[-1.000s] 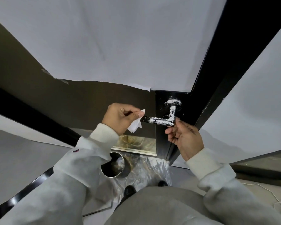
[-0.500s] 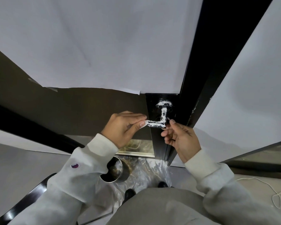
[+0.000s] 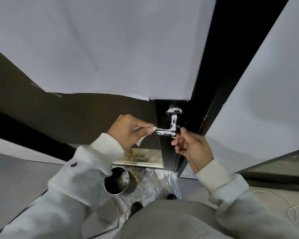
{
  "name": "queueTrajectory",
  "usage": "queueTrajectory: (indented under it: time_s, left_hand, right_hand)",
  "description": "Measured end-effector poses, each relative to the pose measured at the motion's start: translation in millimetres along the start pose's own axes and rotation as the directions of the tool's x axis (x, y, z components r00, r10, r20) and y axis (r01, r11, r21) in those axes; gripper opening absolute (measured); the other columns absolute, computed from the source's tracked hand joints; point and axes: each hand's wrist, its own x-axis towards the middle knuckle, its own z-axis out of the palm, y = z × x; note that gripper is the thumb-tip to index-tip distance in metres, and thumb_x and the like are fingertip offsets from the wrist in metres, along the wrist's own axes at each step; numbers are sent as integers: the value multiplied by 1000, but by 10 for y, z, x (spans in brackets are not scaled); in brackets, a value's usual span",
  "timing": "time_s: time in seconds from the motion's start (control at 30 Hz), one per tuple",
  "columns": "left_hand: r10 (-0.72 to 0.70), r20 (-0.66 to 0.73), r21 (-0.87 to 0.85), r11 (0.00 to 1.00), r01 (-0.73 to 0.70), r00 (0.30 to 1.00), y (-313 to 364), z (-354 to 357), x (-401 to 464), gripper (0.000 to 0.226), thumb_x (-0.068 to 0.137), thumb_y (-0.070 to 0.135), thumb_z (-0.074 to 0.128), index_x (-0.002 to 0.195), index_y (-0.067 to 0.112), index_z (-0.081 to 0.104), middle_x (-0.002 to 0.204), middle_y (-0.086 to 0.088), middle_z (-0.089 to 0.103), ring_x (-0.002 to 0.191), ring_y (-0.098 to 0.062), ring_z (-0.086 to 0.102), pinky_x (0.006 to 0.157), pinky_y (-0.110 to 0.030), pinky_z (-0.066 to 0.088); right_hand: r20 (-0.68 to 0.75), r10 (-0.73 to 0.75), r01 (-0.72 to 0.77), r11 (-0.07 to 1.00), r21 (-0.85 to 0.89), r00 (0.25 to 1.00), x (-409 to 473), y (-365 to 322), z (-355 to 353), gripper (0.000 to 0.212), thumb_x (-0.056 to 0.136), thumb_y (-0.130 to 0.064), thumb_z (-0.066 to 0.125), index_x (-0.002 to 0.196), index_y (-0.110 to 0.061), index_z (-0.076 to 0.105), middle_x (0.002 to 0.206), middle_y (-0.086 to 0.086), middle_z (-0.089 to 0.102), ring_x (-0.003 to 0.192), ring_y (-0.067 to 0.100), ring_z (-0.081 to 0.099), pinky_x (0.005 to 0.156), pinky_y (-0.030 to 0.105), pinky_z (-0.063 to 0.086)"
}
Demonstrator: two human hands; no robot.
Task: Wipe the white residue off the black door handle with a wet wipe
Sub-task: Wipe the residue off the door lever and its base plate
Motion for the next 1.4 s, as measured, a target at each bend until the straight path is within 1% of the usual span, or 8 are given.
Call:
queueTrajectory:
  time_s: [0.23,0.4,0.53,0.77,1.03,1.2,1.3,1.4]
  left_hand:
    - [258,-151,94,965,-246,954,-163,126,-82,29,87,32,74,111,16,76,103,-1,77,96,-10,69,93,-18,51]
    - [645,-323,484,741,-465,692,-347,375,-125,18,87,6,76,103,-2,76,94,-15,74,78,-29,68,73,-39,57]
    - [698,-321,565,683,-462,640,-365,370,-106,15,90,9,74,102,1,77,96,-12,75,81,-28,70,74,-34,54]
    - [105,23,95,990,-107,994,-138,41,18,21,89,28,73,106,16,77,104,1,78,99,-18,72,97,-38,52]
    - [-242,633,-369,740,562,735,-38,-235,357,20,81,21,70,89,3,73,82,-9,74,60,-16,63,53,-26,50]
    - [-182,-6,-395,904,165,983,-163,92,-46,17,81,20,79,98,19,78,92,7,77,91,-5,72,87,-20,54]
    - [-121,-395,-387,921,-46,911,-185,408,-265,20,82,19,77,102,15,77,101,3,75,100,-8,70,92,-22,52]
    - [-412,-567,-638,768,-63,713,-104,642,-293,14,90,18,70,100,9,77,95,-2,77,96,-18,72,88,-30,55]
  right_hand:
    - [-7,1,-1,1000,-3,1000,12,6,15,36,98,-31,58,71,-11,71,67,13,69,56,21,54,62,32,46]
    - [8,8,-8,1000,-1,1000,30,48,64,37,99,-31,57,79,-3,70,66,11,69,55,20,54,62,32,46]
    - [0,9,-9,1000,-7,1000,30,91,32,39,99,-31,56,84,0,73,65,10,68,56,19,54,62,31,45]
    - [3,22,-22,1000,11,1000,-5,102,39,38,100,-30,54,86,0,73,65,10,68,55,18,54,62,31,45]
    - [-22,-95,96,993,71,995,-67,65,95,46,105,-32,42,83,1,66,65,13,69,59,24,55,64,34,49]
    - [-4,-153,153,988,12,988,-66,64,-18,50,105,-37,40,82,-7,73,70,14,69,64,23,58,68,37,50]
    - [-7,-177,177,984,-31,984,-48,52,-53,49,100,-43,46,84,-8,76,71,14,69,65,23,58,66,33,50]
    - [-5,-202,201,977,-75,979,-45,36,-72,48,98,-44,48,85,-8,77,72,14,70,66,25,58,66,32,51]
